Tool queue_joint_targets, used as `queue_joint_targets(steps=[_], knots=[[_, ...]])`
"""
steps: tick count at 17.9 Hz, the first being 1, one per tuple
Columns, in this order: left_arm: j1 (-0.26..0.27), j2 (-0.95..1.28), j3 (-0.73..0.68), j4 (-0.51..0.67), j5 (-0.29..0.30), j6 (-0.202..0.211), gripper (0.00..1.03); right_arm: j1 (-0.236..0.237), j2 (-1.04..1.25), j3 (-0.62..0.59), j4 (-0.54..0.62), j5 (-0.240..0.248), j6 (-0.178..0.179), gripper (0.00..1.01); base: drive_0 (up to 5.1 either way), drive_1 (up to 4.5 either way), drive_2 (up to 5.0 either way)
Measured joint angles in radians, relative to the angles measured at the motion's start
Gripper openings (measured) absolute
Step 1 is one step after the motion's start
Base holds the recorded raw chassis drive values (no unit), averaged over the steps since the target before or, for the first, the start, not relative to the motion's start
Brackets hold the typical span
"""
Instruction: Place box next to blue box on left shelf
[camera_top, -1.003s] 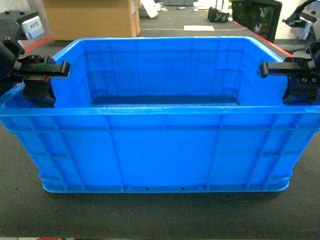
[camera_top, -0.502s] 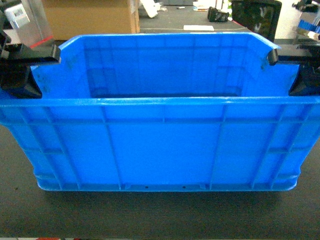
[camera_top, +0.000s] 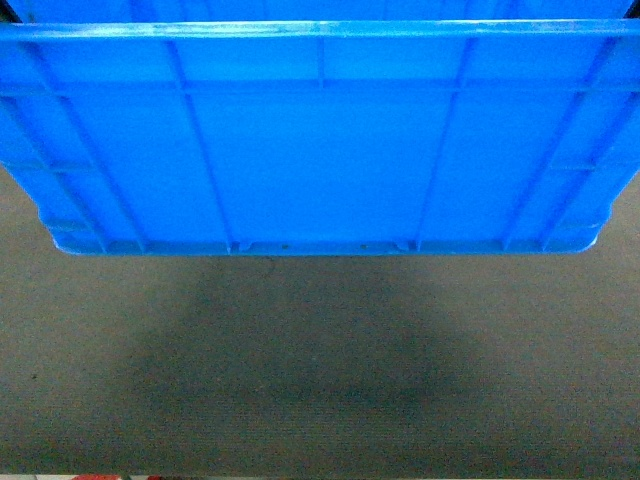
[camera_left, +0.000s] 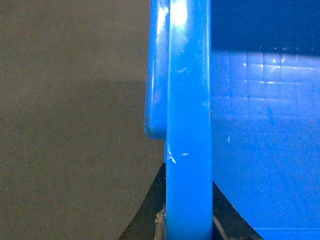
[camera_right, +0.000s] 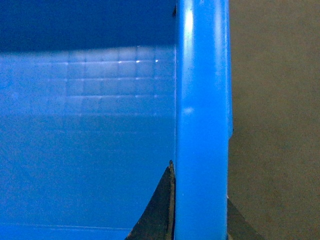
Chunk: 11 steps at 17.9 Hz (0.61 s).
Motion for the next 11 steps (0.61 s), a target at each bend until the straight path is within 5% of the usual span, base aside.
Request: queue_joint_targets(steps=[11], knots=[[0.005, 0.004, -0.011, -0.005, 0.001, 0.0, 0.07, 0.005, 0.006, -0.011, -0.006, 0.0, 0.0, 0.08, -1.2, -1.22, -1.2]])
